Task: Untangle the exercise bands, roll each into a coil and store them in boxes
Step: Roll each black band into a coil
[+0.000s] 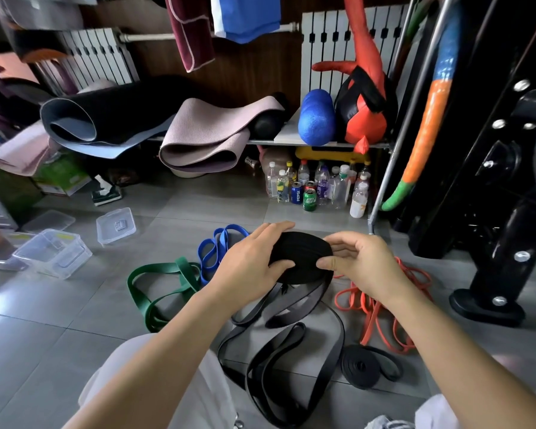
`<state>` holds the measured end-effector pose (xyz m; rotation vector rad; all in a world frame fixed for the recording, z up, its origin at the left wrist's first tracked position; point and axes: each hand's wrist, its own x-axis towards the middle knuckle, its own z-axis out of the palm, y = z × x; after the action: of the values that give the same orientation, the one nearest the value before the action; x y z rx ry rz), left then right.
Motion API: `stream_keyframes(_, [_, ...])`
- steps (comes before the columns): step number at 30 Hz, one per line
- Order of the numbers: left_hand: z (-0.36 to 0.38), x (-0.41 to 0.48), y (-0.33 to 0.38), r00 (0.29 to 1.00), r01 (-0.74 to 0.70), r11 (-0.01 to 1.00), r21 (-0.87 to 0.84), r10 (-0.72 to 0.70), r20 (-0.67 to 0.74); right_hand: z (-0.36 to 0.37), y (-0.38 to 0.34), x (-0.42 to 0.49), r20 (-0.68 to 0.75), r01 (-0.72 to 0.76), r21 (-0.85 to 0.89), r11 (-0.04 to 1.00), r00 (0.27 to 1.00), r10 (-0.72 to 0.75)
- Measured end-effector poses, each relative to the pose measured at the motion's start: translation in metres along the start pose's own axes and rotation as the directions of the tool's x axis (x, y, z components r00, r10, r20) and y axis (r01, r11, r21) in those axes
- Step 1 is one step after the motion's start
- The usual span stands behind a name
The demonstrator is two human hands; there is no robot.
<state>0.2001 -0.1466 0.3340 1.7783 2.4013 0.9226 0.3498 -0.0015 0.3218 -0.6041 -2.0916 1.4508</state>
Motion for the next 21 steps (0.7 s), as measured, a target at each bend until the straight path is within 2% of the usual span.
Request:
stream_keyframes(3, [0.0005,0.0020,-0.0013,1.000,0.028,0.999,-0.037,-0.028,-0.005,-0.0005,0.0035,-0.0010,0.043,-0.001,-0.014,1.000,0.999,0.002])
stream_keyframes(8, [-0.0024,0.0024,-0.0050,0.993,0.100,0.967,-0.233,-0.113,-0.043,0.0010,0.0067,-0.0033,0.062,-0.004,0.036,0.999,0.998,0.002])
stream_keyframes(13, [-0.0012,0.0032,-0.0065,0.988,0.149,0.931,-0.332,-0.128,0.084,0.0001,0.0081,-0.0048,0.046,0.005,0.011,1.000,0.999,-0.006])
stream_keyframes(16, [-0.0029,0.0017,-0.0079,0.988,0.137,0.943,-0.302,-0.108,0.113,-0.0009,0.0087,-0.0065,0.059,-0.003,-0.012,1.000,0.998,0.004])
stream_keyframes(21, [-0.0043,0.0008,-0.0071,0.991,0.135,0.940,-0.314,-0.129,0.043,-0.0003,0.0061,-0.0073,0.061,-0.005,0.006,1.000,0.998,0.004])
